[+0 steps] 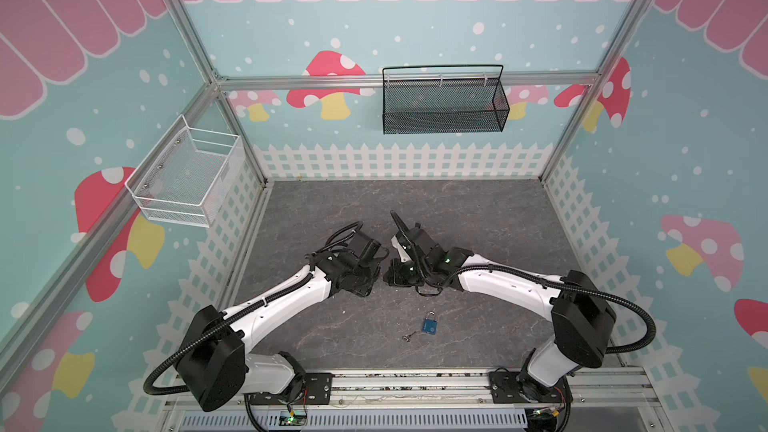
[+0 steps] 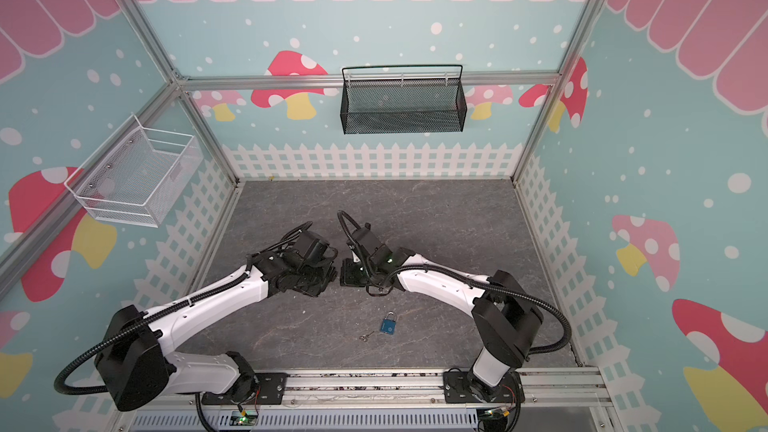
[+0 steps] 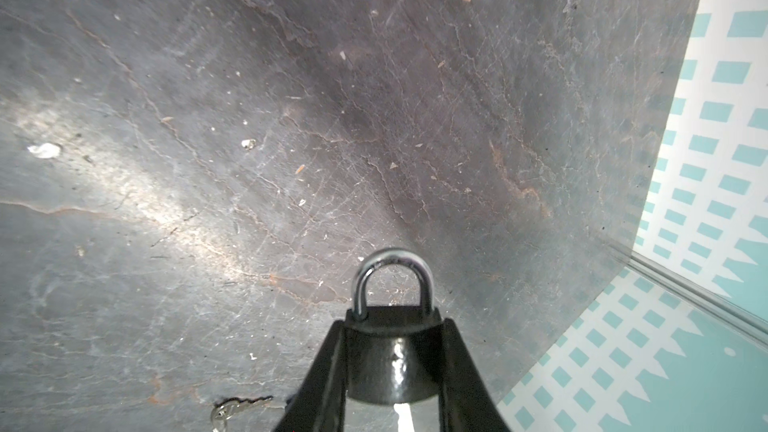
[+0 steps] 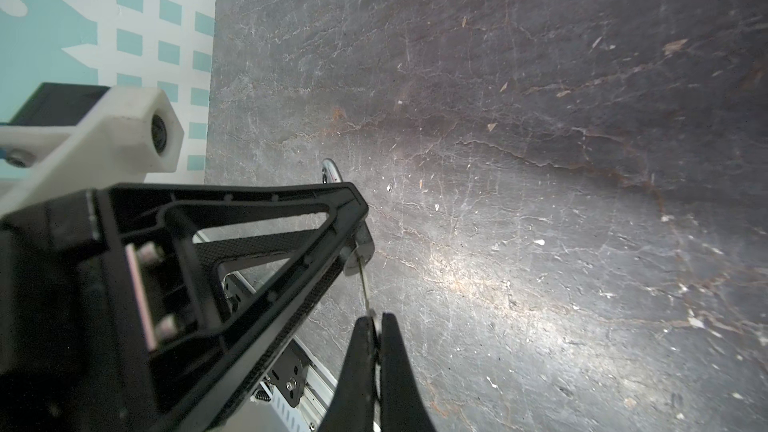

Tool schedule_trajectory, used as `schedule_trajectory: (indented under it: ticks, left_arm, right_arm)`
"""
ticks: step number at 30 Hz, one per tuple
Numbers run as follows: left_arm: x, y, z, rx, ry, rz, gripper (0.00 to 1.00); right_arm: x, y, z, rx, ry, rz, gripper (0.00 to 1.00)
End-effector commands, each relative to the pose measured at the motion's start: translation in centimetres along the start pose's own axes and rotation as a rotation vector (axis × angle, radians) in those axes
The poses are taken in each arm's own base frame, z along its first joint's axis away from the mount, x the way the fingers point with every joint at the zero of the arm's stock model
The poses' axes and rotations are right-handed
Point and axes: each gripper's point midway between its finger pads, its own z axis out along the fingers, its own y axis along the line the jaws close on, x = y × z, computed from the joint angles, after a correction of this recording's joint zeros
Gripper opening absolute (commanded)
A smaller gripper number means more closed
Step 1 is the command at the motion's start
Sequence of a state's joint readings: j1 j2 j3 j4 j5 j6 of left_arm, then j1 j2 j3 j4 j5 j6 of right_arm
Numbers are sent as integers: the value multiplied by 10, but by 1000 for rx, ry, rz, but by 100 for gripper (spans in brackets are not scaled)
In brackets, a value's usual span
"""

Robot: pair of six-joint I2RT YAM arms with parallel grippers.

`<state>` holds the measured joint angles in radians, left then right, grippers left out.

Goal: Unlock with the key

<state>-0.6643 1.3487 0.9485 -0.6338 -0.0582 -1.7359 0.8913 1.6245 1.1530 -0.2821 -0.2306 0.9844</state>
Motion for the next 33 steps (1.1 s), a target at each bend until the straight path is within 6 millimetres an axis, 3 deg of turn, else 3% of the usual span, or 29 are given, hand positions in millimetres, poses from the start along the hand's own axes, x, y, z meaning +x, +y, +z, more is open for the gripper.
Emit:
schedule_trajectory:
  ticks: [1, 4, 9, 16, 25, 33]
  left_arm:
    - [1, -12, -6, 59, 18, -92, 0]
    - [-4, -24, -11, 103, 2, -124, 0]
    - [-11, -26, -13, 114, -17, -187, 0]
    - [-21, -32, -25, 155, -64, -234, 0]
    - [-22, -33, -29, 160, -73, -244, 0]
    - [-22, -34, -32, 172, -68, -246, 0]
  right_arm:
    - [-11, 9, -8, -23, -79, -10, 0]
    - [-9, 4, -7, 3, -89, -21, 0]
    - [-16, 1, -16, 77, -157, -71, 0]
    - [-11, -8, -9, 123, -138, -80, 0]
    - [-28, 30, -23, -16, -212, -107, 0]
    - [-29, 31, -19, -13, -206, -110, 0]
